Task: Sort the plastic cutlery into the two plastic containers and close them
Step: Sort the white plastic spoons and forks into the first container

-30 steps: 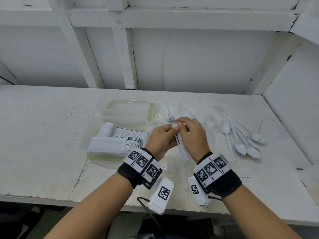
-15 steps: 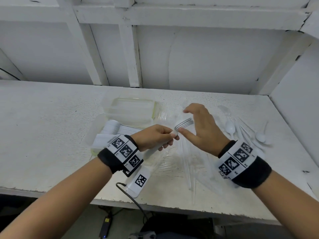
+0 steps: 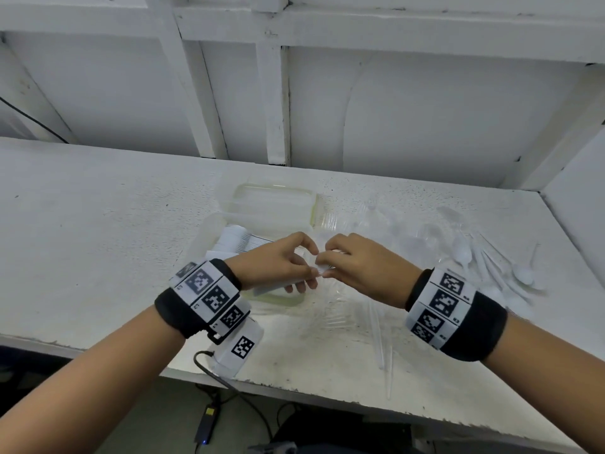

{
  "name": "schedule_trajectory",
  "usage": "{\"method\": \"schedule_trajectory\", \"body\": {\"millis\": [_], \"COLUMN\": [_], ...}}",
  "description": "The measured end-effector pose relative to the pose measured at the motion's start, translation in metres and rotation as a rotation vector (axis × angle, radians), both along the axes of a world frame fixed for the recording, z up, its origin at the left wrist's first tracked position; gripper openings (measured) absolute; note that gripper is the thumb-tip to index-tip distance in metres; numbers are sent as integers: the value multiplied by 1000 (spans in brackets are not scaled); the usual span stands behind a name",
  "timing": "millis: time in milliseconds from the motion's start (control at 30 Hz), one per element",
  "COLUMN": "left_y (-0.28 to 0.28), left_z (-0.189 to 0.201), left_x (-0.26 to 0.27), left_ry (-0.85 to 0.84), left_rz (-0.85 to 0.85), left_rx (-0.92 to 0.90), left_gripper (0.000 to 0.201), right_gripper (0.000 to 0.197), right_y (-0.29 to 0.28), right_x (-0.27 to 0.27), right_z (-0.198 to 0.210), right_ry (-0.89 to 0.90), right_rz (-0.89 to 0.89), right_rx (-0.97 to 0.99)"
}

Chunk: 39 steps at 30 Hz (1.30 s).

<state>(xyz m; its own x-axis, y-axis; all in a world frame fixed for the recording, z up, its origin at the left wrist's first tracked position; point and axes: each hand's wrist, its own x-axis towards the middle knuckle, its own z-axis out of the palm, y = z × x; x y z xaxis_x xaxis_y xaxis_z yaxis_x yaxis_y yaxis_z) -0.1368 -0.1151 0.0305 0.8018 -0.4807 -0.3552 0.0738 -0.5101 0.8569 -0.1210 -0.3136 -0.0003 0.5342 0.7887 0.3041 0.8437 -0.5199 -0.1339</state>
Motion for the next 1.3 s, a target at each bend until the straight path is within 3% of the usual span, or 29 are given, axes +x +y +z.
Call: {"method": "schedule_trajectory", "body": {"millis": [100, 200, 300, 400, 500, 600, 933, 1300], "left_y": [33, 76, 117, 141, 148, 148, 147, 145], "left_z": [12, 20, 9, -13, -30, -38, -42, -41], "left_x": [11, 24, 33, 37, 36, 36, 38, 38], "left_ry": [-195, -319, -441, -351, -159, -61, -83, -72], "left_rz": [184, 447, 581, 636, 683, 713, 703, 717], "left_rx": [16, -6, 257, 378, 258, 117, 89, 63], "left_gripper": [9, 15, 18, 33, 41, 34, 20, 17], "right_gripper": [54, 48, 42, 33, 32, 33, 32, 28], "right_y": [12, 26, 50, 76, 102, 116, 121, 127], "right_x": [13, 29, 40, 45, 50, 52, 44, 50], "right_z": [5, 5, 1, -2, -8, -16, -24, -13], "right_ry": [81, 155, 212, 240, 283, 323, 403, 504], "right_rz": [-39, -126, -182, -212, -252, -287, -362, -414], "right_rx": [100, 153, 157, 144, 50, -39, -311, -340]}}
